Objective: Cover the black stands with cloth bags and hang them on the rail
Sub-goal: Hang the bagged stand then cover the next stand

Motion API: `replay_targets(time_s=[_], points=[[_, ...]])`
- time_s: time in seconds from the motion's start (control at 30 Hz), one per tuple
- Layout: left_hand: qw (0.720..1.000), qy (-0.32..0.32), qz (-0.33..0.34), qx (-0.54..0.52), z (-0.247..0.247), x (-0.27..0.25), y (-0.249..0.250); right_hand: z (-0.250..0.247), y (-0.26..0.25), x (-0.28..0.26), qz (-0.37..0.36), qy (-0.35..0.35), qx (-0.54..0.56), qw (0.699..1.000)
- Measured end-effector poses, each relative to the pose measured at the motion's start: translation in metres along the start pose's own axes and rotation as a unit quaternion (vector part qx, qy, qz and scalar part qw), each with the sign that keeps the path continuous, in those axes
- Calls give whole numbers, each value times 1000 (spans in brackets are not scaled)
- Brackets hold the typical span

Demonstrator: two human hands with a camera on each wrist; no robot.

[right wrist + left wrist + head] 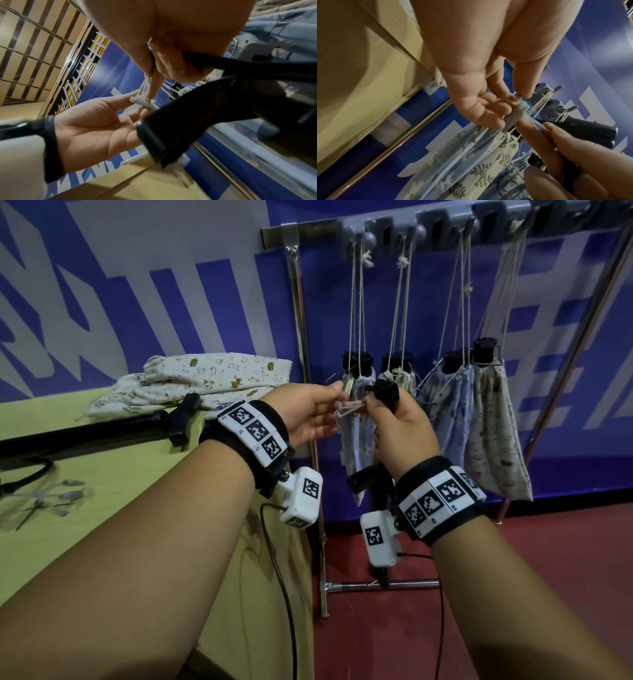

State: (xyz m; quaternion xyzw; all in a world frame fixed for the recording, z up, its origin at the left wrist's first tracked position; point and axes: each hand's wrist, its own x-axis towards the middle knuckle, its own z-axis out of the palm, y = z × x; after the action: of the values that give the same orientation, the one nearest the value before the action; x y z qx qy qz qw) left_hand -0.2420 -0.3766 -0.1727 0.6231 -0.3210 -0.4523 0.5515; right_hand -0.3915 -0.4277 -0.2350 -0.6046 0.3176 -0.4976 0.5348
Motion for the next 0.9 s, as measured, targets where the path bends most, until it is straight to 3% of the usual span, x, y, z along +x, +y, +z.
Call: replay_targets(time_s=[0.33,0.57,0.73,0.9], points=[[998,3,-53,-23,-5,3,-1,-2,0,-2,-28,-12,-1,1000],[997,-2,-50,-54,-7,5,-2,0,3,3,-35,-18,4,999],[999,35,-12,36,-4,8,-5,-1,3,4,-36,-23,-23,999],[981,38,86,167,1,3,6,-2,6,4,-10,-56,-43,997]])
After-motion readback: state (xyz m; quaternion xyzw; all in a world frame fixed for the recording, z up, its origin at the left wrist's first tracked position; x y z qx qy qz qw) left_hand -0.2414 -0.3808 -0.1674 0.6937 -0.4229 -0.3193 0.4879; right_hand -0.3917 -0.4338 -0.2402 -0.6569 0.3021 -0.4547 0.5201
